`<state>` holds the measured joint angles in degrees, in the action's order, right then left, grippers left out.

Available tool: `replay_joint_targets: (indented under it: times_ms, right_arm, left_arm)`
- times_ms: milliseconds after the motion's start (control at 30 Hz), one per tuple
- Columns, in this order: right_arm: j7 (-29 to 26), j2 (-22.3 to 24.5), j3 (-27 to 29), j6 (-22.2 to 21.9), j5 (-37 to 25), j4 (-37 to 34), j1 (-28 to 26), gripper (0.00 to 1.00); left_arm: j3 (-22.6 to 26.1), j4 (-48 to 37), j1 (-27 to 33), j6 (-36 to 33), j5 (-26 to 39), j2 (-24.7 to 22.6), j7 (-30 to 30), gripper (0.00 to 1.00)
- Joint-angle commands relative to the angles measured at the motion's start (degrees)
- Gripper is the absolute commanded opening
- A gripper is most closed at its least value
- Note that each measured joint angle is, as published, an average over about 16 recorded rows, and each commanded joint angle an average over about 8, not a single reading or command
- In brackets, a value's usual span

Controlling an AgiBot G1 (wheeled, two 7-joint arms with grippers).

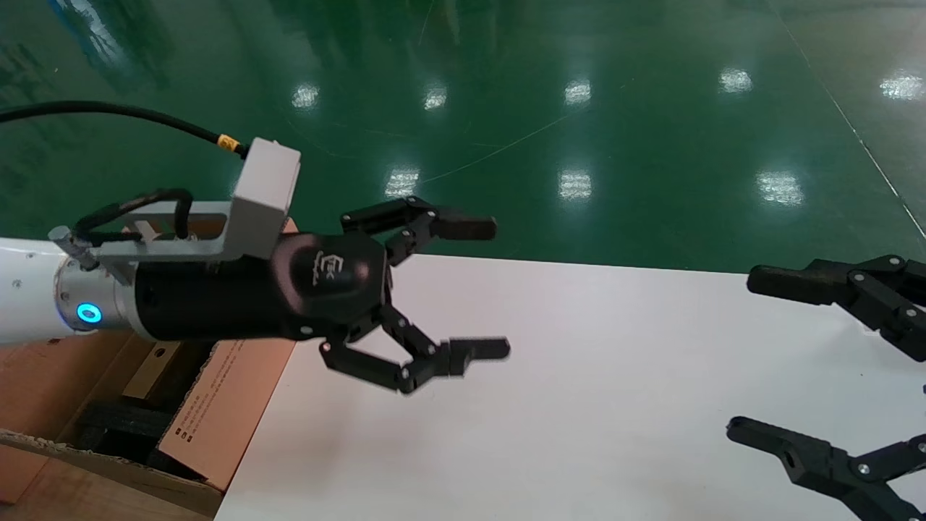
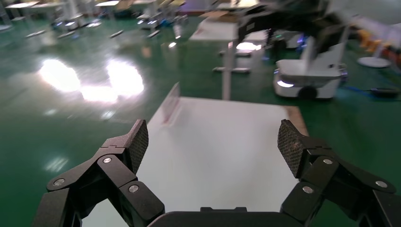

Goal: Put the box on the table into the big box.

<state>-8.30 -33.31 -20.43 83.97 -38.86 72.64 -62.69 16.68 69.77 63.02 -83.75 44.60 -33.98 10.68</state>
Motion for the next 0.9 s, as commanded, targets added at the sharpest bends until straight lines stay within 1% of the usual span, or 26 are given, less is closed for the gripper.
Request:
replay_joint_targets:
  times_ms: [33, 367, 700, 733, 900]
  right_arm:
    - [0.0, 0.0, 0.0, 0.0, 0.0, 0.0, 0.0, 0.00]
    - [0.0, 0.0, 0.0, 0.0, 0.0, 0.0, 0.0, 0.00]
    - [0.0, 0.0, 0.0, 0.0, 0.0, 0.0, 0.0, 0.00]
    - [0.0, 0.0, 0.0, 0.0, 0.0, 0.0, 0.0, 0.03]
    - [0.0, 0.0, 0.0, 0.0, 0.0, 0.0, 0.0, 0.65]
  left_arm:
    - [-0.3, 1.5, -0.6, -0.7, -1.1, -0.4, 0.0, 1.00]
    - [-0.9, 5.0, -1.9, -2.6, -3.7, -1.3, 0.1, 1.00]
    - [-0.8, 4.3, -1.7, -2.2, -3.2, -1.2, 0.1, 1.00]
    - [-0.8, 4.2, -1.7, -2.2, -3.2, -1.2, 0.1, 1.00]
    - [-0.8, 4.0, -1.6, -2.1, -3.0, -1.1, 0.1, 1.00]
